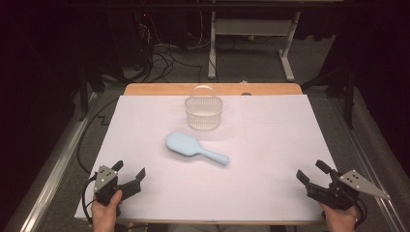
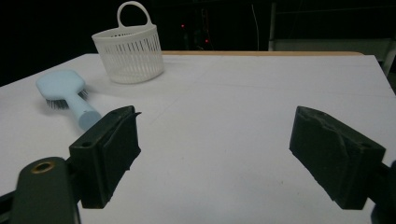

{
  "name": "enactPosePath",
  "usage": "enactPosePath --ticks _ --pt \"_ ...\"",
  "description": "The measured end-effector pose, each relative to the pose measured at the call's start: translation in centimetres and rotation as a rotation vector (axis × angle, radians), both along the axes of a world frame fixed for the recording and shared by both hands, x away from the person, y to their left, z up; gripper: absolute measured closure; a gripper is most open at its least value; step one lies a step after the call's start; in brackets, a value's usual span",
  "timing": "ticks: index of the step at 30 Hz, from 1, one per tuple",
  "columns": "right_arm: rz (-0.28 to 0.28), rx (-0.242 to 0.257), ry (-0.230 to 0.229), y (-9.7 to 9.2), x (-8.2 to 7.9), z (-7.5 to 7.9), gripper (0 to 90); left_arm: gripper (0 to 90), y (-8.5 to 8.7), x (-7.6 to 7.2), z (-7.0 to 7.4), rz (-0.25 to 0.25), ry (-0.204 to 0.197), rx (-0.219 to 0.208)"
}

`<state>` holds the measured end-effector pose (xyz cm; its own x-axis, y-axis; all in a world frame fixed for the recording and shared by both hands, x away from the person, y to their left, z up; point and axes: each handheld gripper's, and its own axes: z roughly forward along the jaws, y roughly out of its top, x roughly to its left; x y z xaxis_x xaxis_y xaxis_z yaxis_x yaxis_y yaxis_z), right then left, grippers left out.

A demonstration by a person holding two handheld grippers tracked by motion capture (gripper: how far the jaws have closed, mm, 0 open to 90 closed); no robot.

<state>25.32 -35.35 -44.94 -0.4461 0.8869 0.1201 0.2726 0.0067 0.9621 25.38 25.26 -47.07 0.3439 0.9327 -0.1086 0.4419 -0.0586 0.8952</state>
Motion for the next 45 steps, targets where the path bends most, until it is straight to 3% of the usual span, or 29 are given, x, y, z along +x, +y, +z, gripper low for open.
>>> enactPosePath --ticks 8,18,21,35,39,45 --pt "0.02 -0.009 0.0 0.2 0.1 0.0 16.2 14.7 0.3 0.0 -0.1 0.0 0.008 -0.023" --pt "0.028 -0.011 0.003 0.3 0.2 0.0 16.3 14.1 0.3 0.1 -0.1 0.003 0.004 -0.019" --pt "0.031 -0.012 0.007 0.3 0.2 0.0 16.3 14.0 0.4 0.1 -0.1 0.01 0.017 0.001" --pt "0.036 -0.012 0.017 0.3 0.3 -0.1 16.3 13.2 0.3 0.1 0.5 0.01 -0.014 -0.049" --pt "0.035 -0.015 0.015 0.4 0.3 -0.1 16.5 12.4 0.1 0.1 0.6 0.0 -0.022 -0.033" --pt "0.029 -0.013 0.003 0.3 0.2 0.0 17.1 12.0 -0.2 0.5 0.9 -0.01 -0.028 -0.046"
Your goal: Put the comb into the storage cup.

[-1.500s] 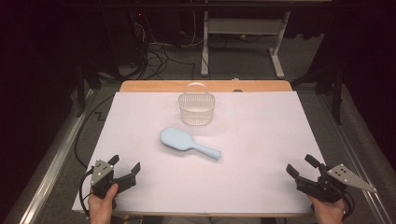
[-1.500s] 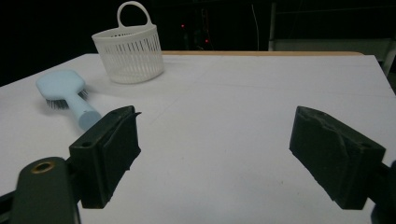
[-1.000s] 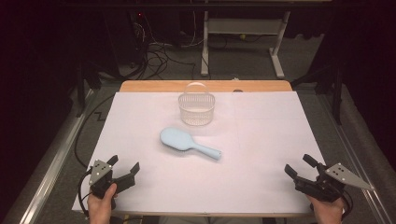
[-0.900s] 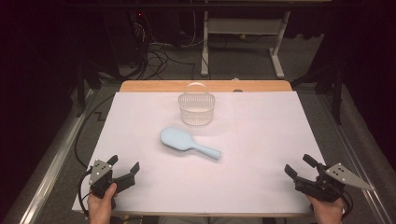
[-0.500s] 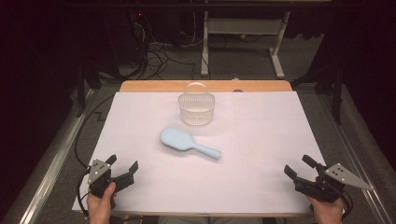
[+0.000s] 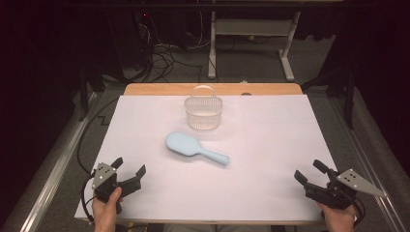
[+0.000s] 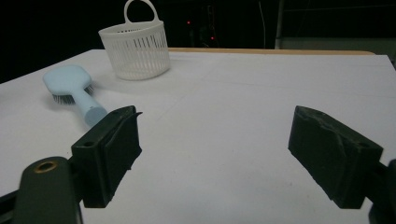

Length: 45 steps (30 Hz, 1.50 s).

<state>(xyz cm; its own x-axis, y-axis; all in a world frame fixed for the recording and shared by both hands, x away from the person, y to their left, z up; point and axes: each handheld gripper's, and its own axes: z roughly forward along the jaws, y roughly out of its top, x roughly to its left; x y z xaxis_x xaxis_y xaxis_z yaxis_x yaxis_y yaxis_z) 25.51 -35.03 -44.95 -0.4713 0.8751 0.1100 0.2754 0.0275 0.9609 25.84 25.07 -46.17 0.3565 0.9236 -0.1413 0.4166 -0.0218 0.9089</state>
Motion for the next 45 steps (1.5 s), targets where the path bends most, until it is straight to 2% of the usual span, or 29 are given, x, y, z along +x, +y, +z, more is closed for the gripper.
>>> enactPosePath --ticks 3,6,12,18,19,21,28,37,45 --pt "0.001 -0.003 0.001 0.0 0.0 0.0 17.2 12.6 -0.2 0.1 0.1 -0.009 -0.004 -0.003" --pt "0.002 -0.003 0.0 0.0 0.0 0.0 17.3 15.6 -0.5 0.4 0.3 -0.046 0.012 -0.019" --pt "0.0 0.001 0.004 0.1 0.0 0.0 17.6 15.5 -1.3 0.8 0.5 -0.067 0.001 0.005" --pt "0.005 -0.006 0.006 0.1 0.1 -0.1 18.3 15.9 -2.1 1.2 0.7 -0.096 -0.001 0.003" --pt "0.008 -0.011 0.003 0.1 0.1 -0.1 19.3 15.9 -2.4 1.5 0.8 -0.136 0.011 -0.008" --pt "0.01 -0.02 0.003 0.1 0.1 -0.1 19.5 15.7 -2.7 1.7 0.8 -0.151 0.012 -0.013" --pt "0.009 -0.022 0.004 0.2 0.0 -0.1 20.0 15.6 -3.7 2.1 0.8 -0.157 0.013 0.002" --pt "0.014 -0.028 0.006 0.2 0.0 -0.1 20.0 15.6 -4.6 2.5 1.0 -0.185 -0.005 -0.019" --pt "0.013 -0.03 0.006 0.2 0.0 -0.1 20.0 15.6 -5.2 2.7 1.1 -0.194 -0.024 -0.02"
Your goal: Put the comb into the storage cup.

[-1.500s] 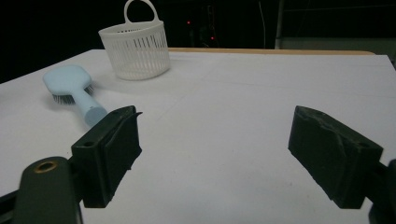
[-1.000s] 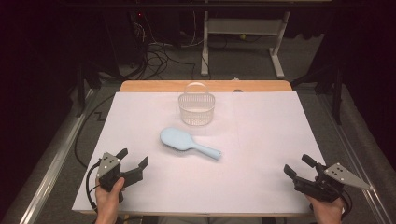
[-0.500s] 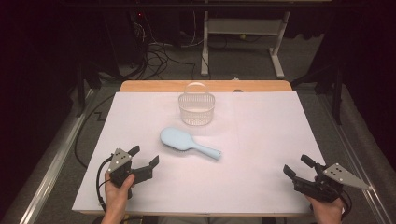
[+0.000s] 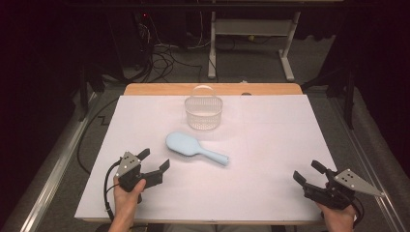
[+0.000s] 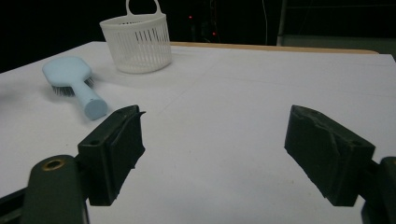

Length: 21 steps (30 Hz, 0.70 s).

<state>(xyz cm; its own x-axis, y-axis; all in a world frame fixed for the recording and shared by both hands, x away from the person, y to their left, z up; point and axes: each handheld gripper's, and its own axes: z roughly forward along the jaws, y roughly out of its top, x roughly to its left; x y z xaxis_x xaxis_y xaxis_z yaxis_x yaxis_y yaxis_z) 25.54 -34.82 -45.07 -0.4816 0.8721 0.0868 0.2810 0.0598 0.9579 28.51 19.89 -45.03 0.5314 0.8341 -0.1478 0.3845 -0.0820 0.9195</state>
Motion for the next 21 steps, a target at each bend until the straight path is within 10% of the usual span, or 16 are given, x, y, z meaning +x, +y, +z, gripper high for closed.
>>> enactPosePath --ticks 21 --pt "0.006 -0.011 -0.003 0.1 0.0 0.0 20.2 16.0 -2.7 1.4 -0.3 -0.07 0.034 0.017"
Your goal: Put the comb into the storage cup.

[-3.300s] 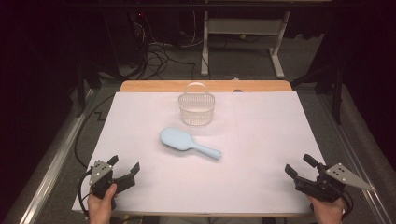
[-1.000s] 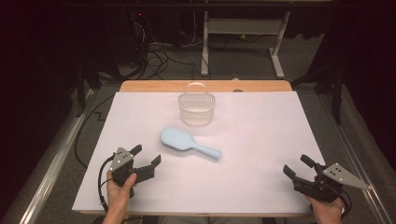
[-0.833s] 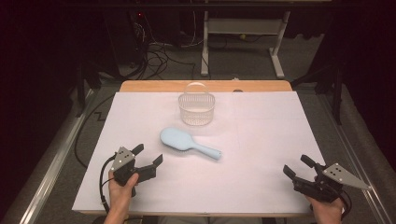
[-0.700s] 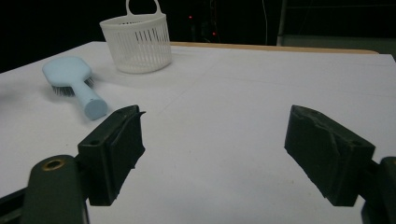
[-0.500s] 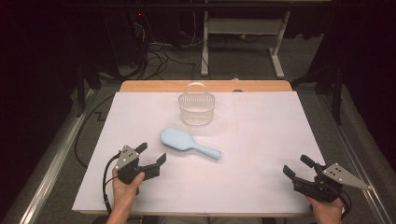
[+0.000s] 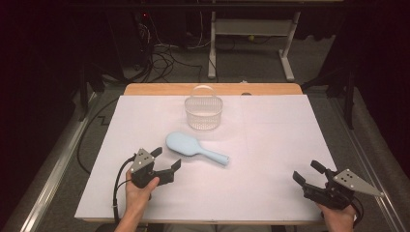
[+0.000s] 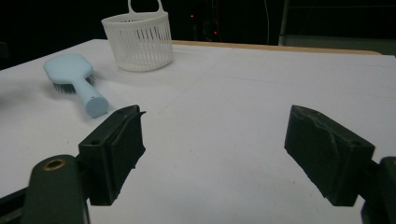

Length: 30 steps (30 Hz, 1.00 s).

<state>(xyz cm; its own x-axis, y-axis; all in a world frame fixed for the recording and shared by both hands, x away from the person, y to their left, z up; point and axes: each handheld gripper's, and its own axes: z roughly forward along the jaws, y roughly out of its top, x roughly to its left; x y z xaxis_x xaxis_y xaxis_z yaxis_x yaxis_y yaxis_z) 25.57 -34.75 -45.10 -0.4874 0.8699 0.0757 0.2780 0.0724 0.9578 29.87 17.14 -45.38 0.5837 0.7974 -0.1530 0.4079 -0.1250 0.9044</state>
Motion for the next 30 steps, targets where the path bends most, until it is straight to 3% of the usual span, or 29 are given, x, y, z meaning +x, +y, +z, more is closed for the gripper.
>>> enactPosePath --ticks 8,12,18,23,30 --pt "0.013 -0.001 0.003 0.1 0.0 0.0 20.3 16.5 -1.0 0.4 0.1 -0.014 -0.001 -0.008" --pt "0.025 0.003 0.005 0.2 0.1 -0.1 20.3 17.1 -2.0 0.7 0.3 -0.029 -0.013 0.013" --pt "0.04 0.005 0.018 0.6 0.3 -0.2 20.3 17.3 -2.9 1.3 0.3 -0.046 -0.008 0.005" --pt "0.048 -0.006 0.002 0.7 0.1 0.0 20.4 17.7 -3.9 2.2 0.5 -0.06 0.002 -0.006" --pt "0.056 -0.004 -0.001 0.7 0.0 0.0 20.4 18.7 -5.5 2.9 0.7 -0.078 0.013 0.017"
